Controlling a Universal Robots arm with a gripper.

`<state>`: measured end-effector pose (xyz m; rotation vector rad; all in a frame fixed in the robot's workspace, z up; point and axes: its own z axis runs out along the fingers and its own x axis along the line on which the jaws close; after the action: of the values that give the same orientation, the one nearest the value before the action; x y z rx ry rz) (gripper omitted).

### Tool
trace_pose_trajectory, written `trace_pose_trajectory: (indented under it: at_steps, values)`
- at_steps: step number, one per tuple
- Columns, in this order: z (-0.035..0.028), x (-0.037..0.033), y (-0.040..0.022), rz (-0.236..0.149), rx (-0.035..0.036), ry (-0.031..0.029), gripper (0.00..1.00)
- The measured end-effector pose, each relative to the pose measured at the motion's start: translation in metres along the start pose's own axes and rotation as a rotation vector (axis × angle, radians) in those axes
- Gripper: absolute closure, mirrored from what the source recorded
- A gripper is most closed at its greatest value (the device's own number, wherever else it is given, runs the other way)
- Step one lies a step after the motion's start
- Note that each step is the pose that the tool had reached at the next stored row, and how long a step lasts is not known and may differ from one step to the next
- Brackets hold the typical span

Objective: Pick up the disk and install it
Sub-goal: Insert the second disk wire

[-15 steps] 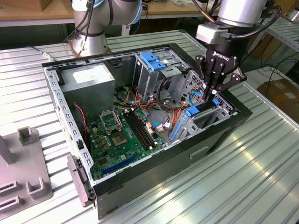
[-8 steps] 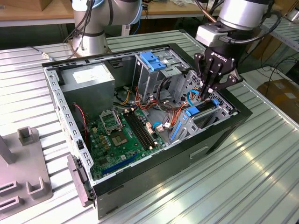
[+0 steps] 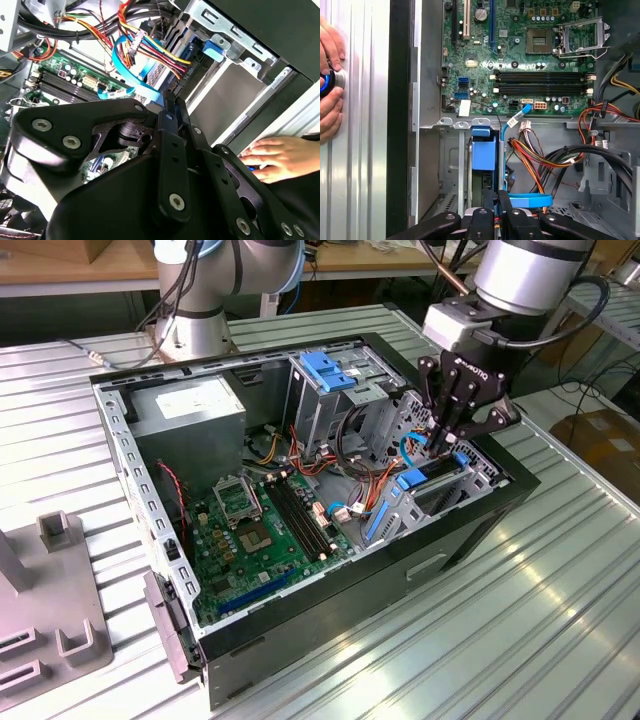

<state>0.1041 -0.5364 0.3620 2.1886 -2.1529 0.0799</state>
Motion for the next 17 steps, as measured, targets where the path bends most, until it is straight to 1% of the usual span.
trace_pose_trajectory:
  at_steps: [1, 2, 3, 6, 8, 10, 11, 12, 13, 14, 15, 16, 17]
  values:
    - [0.0002, 0.0007, 0.0005, 0.000, 0.0026, -0.0060, 0.84]
    - [0.0010, 0.0035, 0.0015, -0.001, 0.0109, -0.0147, 0.84]
    - [0.0015, 0.0048, 0.0020, -0.001, 0.0157, -0.0157, 0.84]
    - [0.0027, 0.0069, 0.0040, -0.002, 0.0309, -0.0164, 0.84]
    - [0.0034, 0.0082, 0.0069, -0.003, 0.0421, -0.0164, 0.84]
    - [0.0040, 0.0090, 0.0091, -0.004, 0.0513, -0.0165, 0.84]
    - [0.0044, 0.0094, 0.0105, -0.004, 0.0598, -0.0163, 0.84]
    - [0.0050, 0.0096, 0.0115, -0.003, 0.0703, -0.0162, 0.84]
    - [0.0055, 0.0096, 0.0120, -0.003, 0.0775, -0.0162, 0.84]
    - [0.0064, 0.0095, 0.0131, -0.002, 0.0913, -0.0161, 0.84]
    - [0.0067, 0.0094, 0.0134, -0.001, 0.0948, -0.0160, 0.84]
    - [0.0069, 0.0094, 0.0134, -0.001, 0.0965, -0.0159, 0.84]
    - [0.0070, 0.0095, 0.0134, -0.001, 0.0966, -0.0204, 0.84]
